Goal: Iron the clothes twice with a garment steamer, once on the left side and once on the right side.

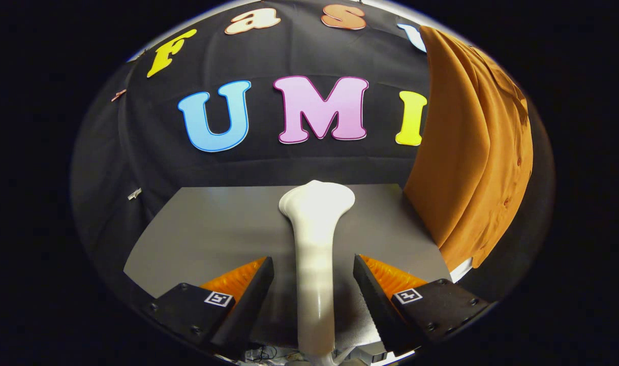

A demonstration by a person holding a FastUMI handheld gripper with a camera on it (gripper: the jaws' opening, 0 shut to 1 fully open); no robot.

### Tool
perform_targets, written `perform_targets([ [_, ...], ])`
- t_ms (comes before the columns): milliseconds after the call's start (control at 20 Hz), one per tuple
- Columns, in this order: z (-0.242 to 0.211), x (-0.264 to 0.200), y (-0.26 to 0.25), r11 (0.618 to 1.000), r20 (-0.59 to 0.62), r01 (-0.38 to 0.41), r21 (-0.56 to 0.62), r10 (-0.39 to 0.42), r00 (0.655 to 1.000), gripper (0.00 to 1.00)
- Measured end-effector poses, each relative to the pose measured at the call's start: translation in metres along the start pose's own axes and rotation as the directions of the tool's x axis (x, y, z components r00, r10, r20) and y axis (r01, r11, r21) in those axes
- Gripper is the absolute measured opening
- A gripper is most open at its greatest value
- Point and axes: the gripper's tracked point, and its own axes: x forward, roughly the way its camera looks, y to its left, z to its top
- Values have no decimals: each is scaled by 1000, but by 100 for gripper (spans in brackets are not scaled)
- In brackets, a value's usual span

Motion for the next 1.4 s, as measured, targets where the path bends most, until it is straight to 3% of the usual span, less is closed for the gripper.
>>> perform_targets([
  [200,-14,14,-1,1000,-75,16,-23,-18,997,96],
  [300,-18,16,-2,999,-91,21,-30,-24,996,81],
  [450,-16,20,-2,998,-98,35,-48,-39,994,44],
  [550,-18,26,-2,998,-94,28,-54,-33,995,44],
  [650,-16,20,-2,999,-89,15,-34,-18,996,37],
  [850,-9,13,-1,1000,-43,1,-18,-2,999,37],
  [1400,17,-64,-8,998,144,28,56,-36,989,37],
])
